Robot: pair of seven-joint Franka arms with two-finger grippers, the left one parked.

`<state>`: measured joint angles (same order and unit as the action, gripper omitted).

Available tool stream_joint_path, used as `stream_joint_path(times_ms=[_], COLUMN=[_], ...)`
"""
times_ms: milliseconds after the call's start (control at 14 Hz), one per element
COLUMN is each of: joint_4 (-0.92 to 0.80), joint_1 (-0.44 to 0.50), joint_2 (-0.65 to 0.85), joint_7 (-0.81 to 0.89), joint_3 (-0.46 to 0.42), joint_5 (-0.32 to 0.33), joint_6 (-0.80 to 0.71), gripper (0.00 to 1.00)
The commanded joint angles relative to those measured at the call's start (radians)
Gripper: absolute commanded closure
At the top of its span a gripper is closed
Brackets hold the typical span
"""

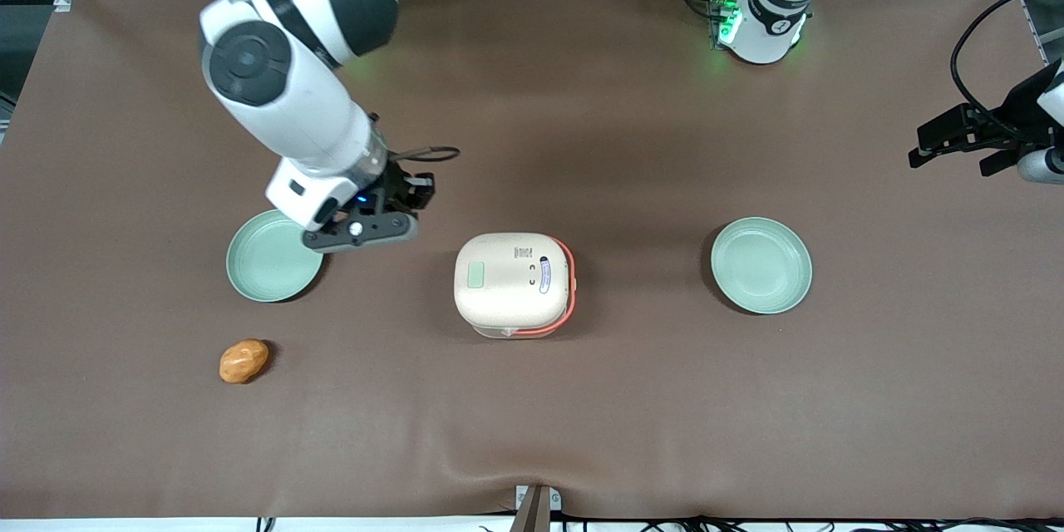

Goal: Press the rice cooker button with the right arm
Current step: 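Swing the right gripper over the rice cooker's lid button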

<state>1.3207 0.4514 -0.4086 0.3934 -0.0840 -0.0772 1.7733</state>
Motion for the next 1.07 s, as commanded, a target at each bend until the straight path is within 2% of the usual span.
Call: stream_joint_path(times_ms=[0, 143, 643, 1000], joint_4=[-0.021, -0.021, -0.023, -0.023], joint_1=[0.032, 0.038, 0.046, 0.065], joint_2=[-0.051, -0.076, -0.166, -0.208], joint_7=[0.021, 0.021, 0.022, 0.022], joint_3=[0.012, 0.012, 0.017, 0.029], joint_5=[-0.013, -0.013, -0.013, -0.015], joint_6=[0.055, 0.083, 0.221, 0.235], gripper=[0.94, 1.0, 1.0, 1.0])
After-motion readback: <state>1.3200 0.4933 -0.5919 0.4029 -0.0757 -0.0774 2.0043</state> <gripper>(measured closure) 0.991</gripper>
